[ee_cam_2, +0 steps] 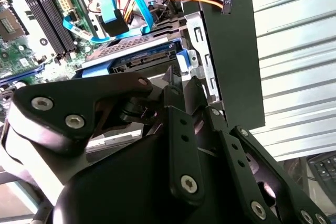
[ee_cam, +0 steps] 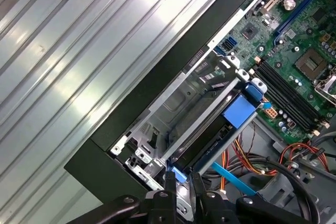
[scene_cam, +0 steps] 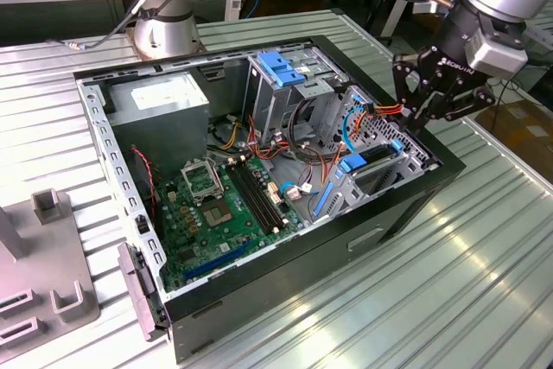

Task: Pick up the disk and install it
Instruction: 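Insert the first disk wire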

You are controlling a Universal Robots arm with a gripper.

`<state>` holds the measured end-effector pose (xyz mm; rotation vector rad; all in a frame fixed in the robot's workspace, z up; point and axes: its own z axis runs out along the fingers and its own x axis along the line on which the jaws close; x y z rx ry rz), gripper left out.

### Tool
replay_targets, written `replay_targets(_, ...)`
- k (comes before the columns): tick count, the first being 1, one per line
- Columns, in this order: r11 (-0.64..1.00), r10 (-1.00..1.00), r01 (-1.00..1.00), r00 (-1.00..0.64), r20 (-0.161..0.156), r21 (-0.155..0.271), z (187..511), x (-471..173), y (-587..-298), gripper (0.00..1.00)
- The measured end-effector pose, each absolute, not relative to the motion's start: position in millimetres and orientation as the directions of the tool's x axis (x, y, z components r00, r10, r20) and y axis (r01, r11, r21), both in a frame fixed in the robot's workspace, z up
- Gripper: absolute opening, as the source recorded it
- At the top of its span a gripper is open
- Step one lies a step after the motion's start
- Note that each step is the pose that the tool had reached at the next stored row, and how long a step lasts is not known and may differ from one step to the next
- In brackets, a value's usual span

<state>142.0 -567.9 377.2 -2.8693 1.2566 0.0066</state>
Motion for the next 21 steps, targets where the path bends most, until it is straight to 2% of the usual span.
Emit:
replay_targets(10, -0.776, -0.631, -0.63, 0.776, 0.021, -0.034, 377.1, 142.0, -567.9, 0.25)
replay_targets(21, -0.852, -0.523, -0.522, 0.852, 0.035, -0.044, 376.6, 143.6, -567.9, 0.25)
